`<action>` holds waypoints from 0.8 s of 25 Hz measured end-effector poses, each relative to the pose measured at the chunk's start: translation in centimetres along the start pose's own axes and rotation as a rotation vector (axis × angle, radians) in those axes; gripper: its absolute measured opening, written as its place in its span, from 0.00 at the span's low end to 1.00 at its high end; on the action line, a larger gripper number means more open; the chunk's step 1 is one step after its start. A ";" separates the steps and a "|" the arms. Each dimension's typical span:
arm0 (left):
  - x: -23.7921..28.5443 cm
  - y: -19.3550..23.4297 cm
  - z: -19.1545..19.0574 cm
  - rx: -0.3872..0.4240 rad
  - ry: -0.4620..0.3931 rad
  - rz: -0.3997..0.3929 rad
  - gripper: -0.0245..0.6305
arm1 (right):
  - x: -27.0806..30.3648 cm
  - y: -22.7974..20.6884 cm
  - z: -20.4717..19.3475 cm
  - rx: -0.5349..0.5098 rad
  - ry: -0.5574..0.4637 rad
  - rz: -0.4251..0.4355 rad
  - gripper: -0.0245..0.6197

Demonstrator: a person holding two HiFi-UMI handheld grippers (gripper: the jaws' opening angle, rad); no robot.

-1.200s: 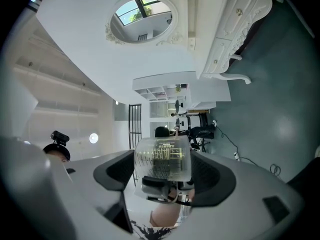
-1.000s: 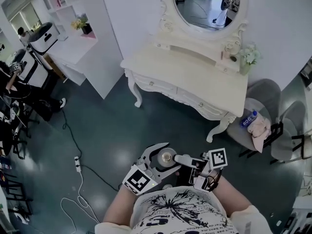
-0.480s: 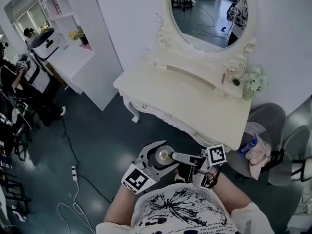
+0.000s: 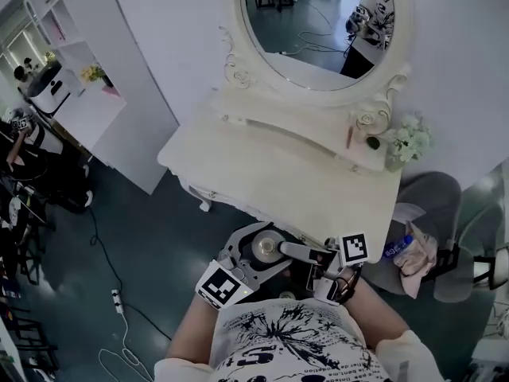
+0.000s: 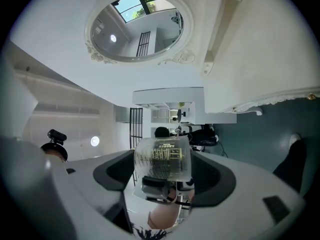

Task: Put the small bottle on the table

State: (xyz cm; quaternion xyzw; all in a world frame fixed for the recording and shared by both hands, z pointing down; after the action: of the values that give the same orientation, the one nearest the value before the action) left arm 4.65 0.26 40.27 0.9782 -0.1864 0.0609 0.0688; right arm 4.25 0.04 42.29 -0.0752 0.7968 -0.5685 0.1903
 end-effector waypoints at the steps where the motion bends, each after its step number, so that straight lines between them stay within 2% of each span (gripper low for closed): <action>1: 0.5 0.8 0.0 0.000 0.001 -0.017 0.57 | 0.1 -0.5 0.8 -0.001 -0.016 -0.005 0.59; 6: 3.0 5.5 -0.1 0.006 0.034 -0.122 0.57 | 1.3 -2.9 5.4 -0.015 -0.115 -0.029 0.59; 13: 5.5 12.8 1.5 0.040 0.092 -0.327 0.57 | 4.3 -5.2 12.4 -0.034 -0.305 -0.071 0.59; 20: 7.1 18.8 1.9 0.060 0.104 -0.491 0.57 | 7.0 -8.0 17.4 -0.064 -0.446 -0.113 0.59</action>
State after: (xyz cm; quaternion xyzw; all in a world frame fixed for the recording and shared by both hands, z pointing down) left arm 4.34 -19.91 41.55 0.9913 0.0627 0.0981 0.0620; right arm 3.80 -20.31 43.39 -0.2497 0.7473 -0.5217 0.3272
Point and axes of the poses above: the fingertips, and each gripper's own axes: x forward along the fingers, y to its left, z out of its top, the point moved 1 cm from there along -x, backward along the fingers, and after that the axes turned 12 degrees about -x, right-handed, at the moved point
